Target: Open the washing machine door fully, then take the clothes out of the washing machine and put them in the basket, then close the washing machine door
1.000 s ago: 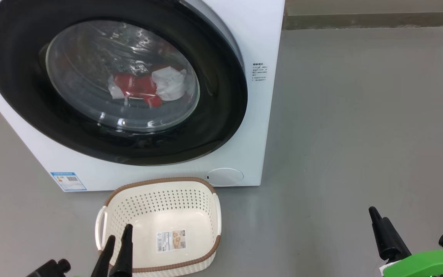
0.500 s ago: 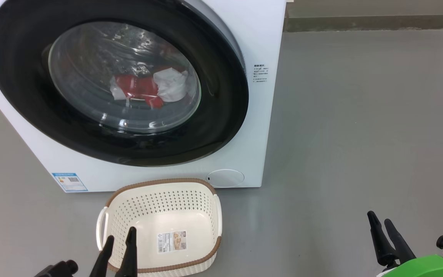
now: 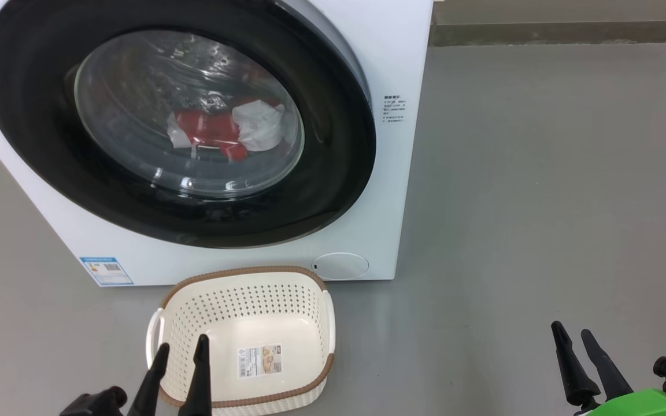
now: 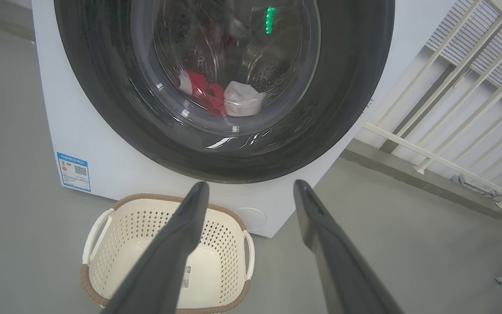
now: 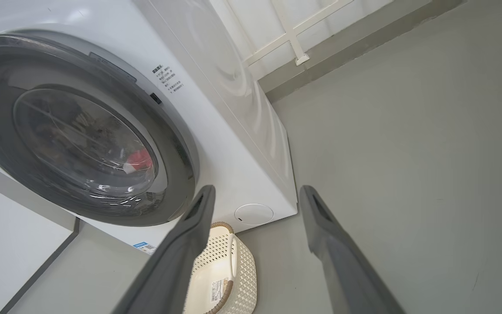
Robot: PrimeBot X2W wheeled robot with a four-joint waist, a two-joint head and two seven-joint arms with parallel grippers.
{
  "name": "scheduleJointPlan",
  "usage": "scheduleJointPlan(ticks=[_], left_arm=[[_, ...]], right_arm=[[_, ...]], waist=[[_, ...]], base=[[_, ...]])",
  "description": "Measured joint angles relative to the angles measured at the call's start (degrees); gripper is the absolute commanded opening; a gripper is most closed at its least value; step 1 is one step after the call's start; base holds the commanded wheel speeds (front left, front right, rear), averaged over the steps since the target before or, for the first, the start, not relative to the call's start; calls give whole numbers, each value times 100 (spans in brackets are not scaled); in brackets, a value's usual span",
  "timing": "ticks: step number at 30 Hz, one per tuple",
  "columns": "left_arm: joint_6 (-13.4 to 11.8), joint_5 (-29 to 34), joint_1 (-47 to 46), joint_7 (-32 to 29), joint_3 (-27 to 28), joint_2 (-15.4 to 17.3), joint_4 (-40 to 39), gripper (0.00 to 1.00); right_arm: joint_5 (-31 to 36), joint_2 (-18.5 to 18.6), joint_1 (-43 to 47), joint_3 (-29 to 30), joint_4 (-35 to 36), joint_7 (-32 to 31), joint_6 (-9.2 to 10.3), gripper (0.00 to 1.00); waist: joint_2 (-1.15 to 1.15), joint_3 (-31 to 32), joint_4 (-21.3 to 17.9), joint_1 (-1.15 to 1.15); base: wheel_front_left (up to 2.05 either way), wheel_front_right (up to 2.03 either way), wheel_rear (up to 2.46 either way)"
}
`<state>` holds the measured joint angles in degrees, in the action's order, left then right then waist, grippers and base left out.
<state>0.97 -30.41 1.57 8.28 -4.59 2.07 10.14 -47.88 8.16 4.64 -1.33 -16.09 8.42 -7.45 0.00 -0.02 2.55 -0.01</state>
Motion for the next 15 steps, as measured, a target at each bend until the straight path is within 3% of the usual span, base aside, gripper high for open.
scheduleJointPlan(ticks=[15], left_arm=[[-47, 1090, 91, 249, -57, 8, -47, 100]], right_arm=[[723, 60, 88, -29, 109, 232, -1, 100]], waist=[[0, -13, 52, 0]], base=[[0, 0, 0]])
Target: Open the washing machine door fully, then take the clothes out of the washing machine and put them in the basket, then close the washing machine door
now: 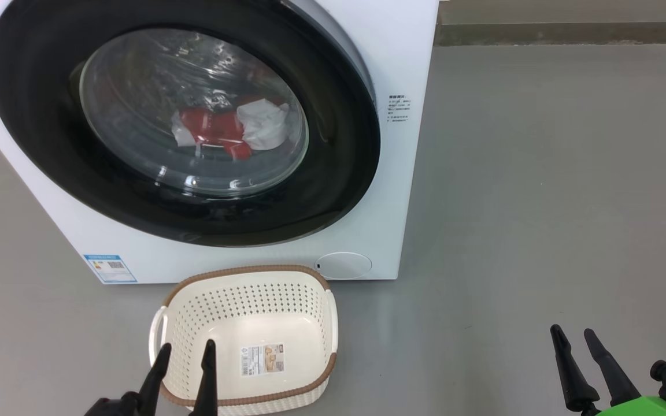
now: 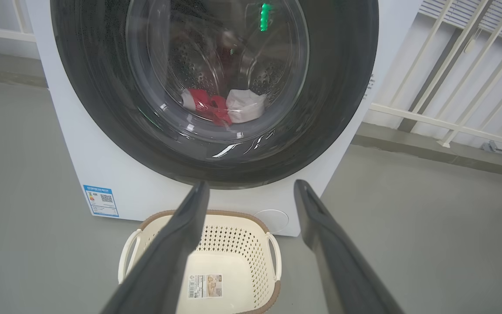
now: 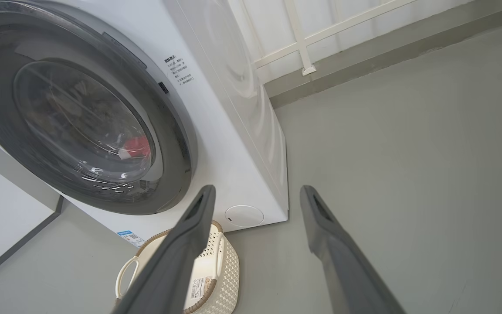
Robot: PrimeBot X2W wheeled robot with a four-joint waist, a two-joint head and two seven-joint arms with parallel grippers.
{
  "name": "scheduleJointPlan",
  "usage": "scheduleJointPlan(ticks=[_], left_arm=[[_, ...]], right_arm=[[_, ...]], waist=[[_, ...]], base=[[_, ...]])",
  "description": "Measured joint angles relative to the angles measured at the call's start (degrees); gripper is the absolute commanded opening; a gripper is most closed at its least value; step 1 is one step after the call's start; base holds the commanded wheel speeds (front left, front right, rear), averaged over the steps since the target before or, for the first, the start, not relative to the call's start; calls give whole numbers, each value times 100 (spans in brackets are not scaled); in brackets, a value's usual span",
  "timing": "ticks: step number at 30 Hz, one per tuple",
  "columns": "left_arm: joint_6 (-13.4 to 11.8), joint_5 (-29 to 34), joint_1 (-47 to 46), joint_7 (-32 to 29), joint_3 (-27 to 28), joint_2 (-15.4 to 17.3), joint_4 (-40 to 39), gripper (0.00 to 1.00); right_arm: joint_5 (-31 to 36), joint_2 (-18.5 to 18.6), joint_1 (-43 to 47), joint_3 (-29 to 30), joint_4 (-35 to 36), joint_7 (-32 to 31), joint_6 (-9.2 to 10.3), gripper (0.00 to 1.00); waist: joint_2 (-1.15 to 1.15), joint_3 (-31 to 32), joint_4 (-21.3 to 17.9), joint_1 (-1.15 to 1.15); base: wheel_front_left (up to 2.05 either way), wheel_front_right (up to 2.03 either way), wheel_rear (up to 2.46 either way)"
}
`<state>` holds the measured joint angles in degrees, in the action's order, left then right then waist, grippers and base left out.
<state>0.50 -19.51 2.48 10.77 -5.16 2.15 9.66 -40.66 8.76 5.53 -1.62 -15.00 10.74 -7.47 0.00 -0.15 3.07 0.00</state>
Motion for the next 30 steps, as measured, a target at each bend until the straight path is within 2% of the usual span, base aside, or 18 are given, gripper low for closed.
scheduleJointPlan(ticks=[19, 30], left_arm=[[-56, 1174, 115, 304, -57, 15, -63, 100], [-47, 1117, 121, 354, 30, 16, 65, 100]], right_arm=[[959, 56, 167, 86, 127, 303, 0, 100], [1048, 43, 264, 140, 166, 357, 0, 100]], waist=[[0, -25, 43, 0], [0, -43, 46, 0]], base=[[0, 0, 0], [0, 0, 0]])
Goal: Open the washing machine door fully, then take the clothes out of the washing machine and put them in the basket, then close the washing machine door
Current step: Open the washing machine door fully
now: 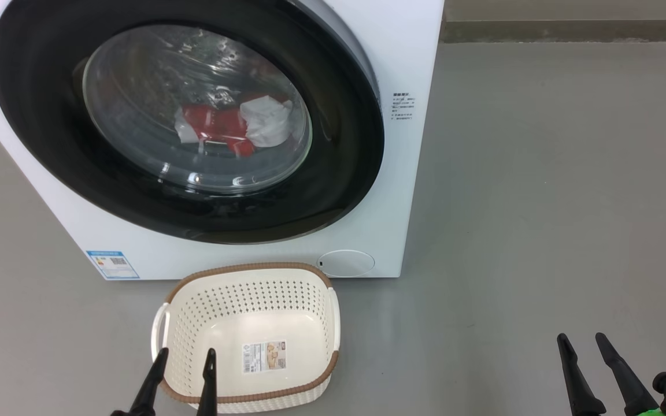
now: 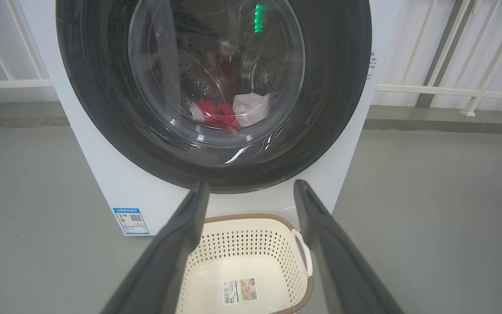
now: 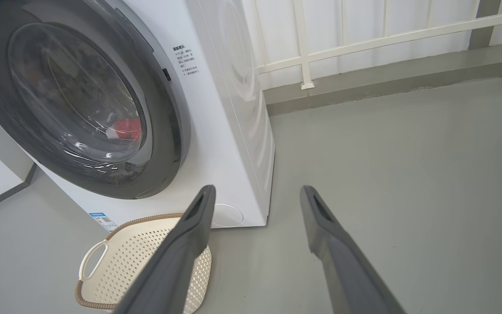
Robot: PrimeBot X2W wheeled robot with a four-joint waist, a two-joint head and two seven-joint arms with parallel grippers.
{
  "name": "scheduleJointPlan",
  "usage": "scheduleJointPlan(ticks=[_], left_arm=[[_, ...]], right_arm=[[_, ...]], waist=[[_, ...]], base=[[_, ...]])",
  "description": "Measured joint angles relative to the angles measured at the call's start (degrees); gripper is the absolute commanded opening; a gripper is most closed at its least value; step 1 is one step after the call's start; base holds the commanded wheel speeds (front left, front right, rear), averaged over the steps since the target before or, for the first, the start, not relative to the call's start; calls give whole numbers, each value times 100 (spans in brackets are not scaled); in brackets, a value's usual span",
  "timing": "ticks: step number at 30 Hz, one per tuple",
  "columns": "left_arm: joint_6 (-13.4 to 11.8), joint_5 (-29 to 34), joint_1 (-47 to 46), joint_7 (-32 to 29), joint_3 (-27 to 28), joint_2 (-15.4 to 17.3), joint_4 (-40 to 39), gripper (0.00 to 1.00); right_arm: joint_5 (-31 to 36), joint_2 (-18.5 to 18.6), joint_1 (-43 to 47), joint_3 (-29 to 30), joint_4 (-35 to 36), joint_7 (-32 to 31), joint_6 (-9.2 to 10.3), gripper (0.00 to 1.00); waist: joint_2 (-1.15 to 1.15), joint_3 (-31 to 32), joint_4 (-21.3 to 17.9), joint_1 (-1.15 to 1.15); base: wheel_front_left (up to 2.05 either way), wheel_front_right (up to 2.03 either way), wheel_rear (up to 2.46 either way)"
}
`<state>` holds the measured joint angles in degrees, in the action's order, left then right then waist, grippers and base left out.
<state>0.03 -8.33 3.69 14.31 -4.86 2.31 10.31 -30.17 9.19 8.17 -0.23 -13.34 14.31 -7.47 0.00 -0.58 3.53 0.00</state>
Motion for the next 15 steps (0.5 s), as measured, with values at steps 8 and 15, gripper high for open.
scheduleJointPlan(ticks=[8, 15], left_arm=[[8, -8, 0, 0, 11, 0, 9, 100], [8, -8, -9, 0, -58, 3, -19, 100]], right_arm=[[26, -10, 15, 40, 45, 0, 0, 84], [-81, -55, -169, -20, 254, 0, 0, 0]], waist=[[0, -6, -1, 0], [0, -92, 24, 0]], base=[[0, 0, 0], [0, 0, 0]])
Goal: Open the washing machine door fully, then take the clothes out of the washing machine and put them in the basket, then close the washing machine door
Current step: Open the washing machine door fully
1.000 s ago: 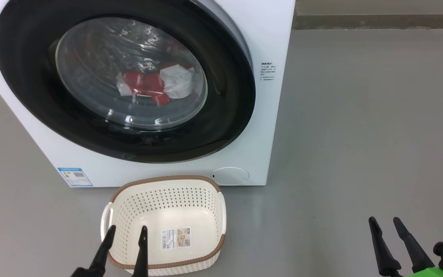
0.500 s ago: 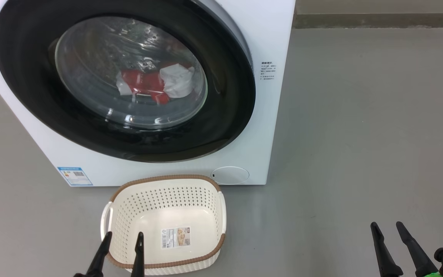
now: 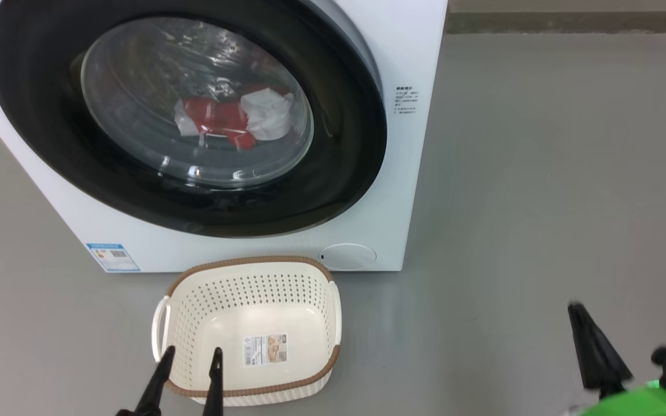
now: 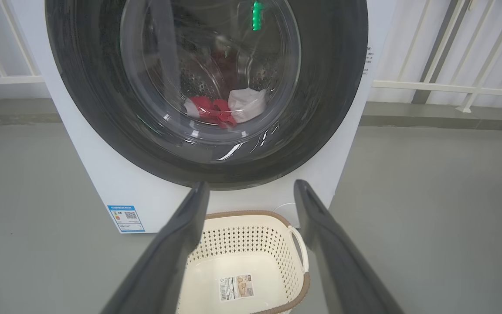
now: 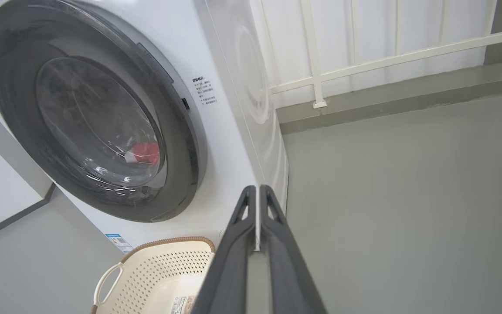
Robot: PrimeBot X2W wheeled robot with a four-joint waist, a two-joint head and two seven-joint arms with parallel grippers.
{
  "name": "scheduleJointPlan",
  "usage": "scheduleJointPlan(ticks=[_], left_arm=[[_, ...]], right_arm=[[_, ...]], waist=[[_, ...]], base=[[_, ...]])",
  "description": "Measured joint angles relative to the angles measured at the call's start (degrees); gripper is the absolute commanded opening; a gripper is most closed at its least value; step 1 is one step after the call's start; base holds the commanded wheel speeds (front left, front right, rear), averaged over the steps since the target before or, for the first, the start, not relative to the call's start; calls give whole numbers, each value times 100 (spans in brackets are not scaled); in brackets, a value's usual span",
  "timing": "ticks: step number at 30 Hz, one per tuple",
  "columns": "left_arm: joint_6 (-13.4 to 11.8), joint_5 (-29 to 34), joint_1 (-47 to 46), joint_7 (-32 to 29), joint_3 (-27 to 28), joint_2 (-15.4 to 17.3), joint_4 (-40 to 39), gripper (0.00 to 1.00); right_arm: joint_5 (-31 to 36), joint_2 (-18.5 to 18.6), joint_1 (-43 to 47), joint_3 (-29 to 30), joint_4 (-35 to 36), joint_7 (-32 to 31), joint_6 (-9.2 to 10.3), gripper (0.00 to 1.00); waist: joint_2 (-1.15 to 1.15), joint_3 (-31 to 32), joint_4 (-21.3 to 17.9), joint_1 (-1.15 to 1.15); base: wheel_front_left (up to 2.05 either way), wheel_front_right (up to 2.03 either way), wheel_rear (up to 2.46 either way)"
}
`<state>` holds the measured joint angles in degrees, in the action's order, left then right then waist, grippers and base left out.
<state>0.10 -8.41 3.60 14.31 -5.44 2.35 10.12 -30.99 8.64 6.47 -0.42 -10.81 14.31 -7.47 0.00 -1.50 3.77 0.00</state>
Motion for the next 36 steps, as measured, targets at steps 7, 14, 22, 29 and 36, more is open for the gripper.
scheduleJointPlan(ticks=[7, 14, 22, 29, 36], left_arm=[[-13, -82, -94, 0, -231, 4, -102, 100], [-138, -240, -393, 0, -538, 8, -186, 100], [-264, -337, -787, 0, -883, 5, -250, 100], [-369, -453, -1101, 0, -1149, 0, -282, 100], [-422, -630, -1397, 0, -1383, -5, -313, 100]], right_arm=[[-620, -2, -1279, -208, 129, 16, 0, 0], [-1106, 258, -2816, -559, 133, 33, 0, 0], [-1516, 847, -4271, -1265, -234, 38, 0, 0], [-2704, 1441, -5249, -2324, -761, -1, 0, 0], [-4507, 2052, -5991, -2940, -636, -773, 0, 0]], waist=[[0, -212, 77, 0], [0, -521, 274, 0], [0, -976, 588, 0], [0, -1400, 903, 0], [0, -1866, 1153, 0]], base=[[0, 0, 0], [0, 0, 0], [0, 0, 0], [0, 0, 0], [0, 0, 0]])
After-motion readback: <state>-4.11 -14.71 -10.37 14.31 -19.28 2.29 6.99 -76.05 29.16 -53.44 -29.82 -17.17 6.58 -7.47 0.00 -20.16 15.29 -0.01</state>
